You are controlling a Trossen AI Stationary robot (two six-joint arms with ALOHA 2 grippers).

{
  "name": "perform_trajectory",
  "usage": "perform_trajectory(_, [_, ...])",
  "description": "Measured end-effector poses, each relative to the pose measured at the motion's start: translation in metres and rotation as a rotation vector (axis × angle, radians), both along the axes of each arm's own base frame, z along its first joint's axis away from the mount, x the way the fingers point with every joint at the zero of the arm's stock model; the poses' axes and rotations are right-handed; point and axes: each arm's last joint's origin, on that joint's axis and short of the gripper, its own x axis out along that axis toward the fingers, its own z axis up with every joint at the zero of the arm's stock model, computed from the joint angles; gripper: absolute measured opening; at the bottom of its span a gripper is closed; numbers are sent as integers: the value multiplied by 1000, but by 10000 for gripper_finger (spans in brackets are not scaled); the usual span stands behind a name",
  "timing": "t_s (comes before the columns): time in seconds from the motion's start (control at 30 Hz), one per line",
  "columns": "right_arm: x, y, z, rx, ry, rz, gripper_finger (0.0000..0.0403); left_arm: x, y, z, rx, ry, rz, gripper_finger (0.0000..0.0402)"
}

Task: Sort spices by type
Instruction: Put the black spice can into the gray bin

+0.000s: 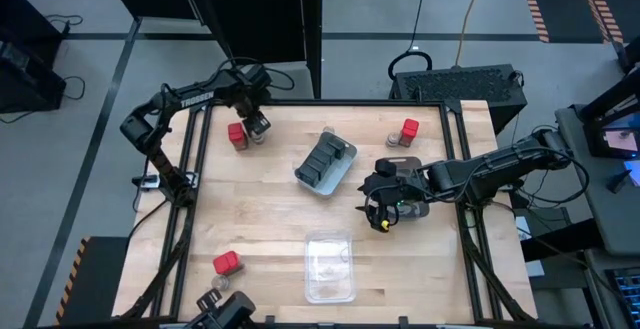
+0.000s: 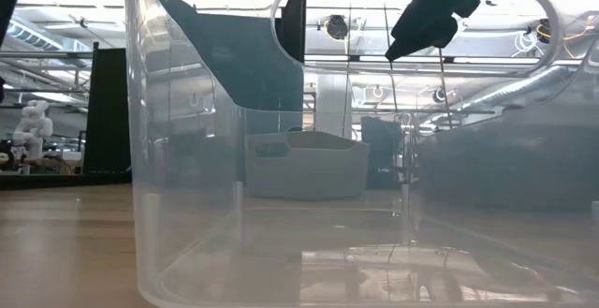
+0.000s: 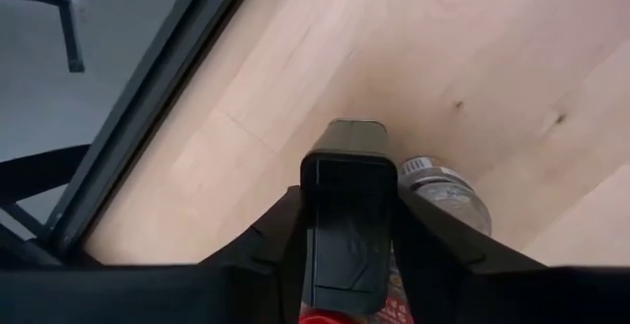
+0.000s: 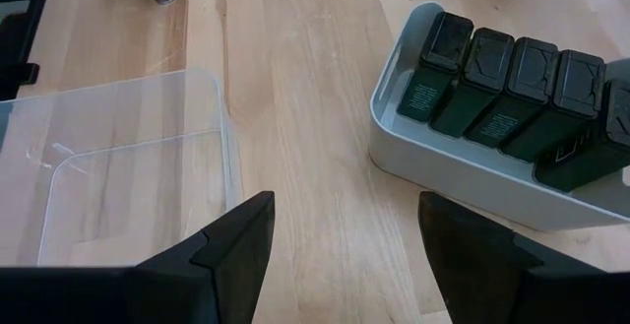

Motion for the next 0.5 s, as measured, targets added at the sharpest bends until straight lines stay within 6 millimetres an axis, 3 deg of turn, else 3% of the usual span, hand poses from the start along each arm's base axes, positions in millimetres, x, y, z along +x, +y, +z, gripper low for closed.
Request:
perform_trajectory(0.2, [0,0,0,0,0,0,238,3,4,7,28,-12,-7,126])
perform_trajectory(0.5, [0,0,0,1,2,2,238,8,6,48,31,-23,-17,126])
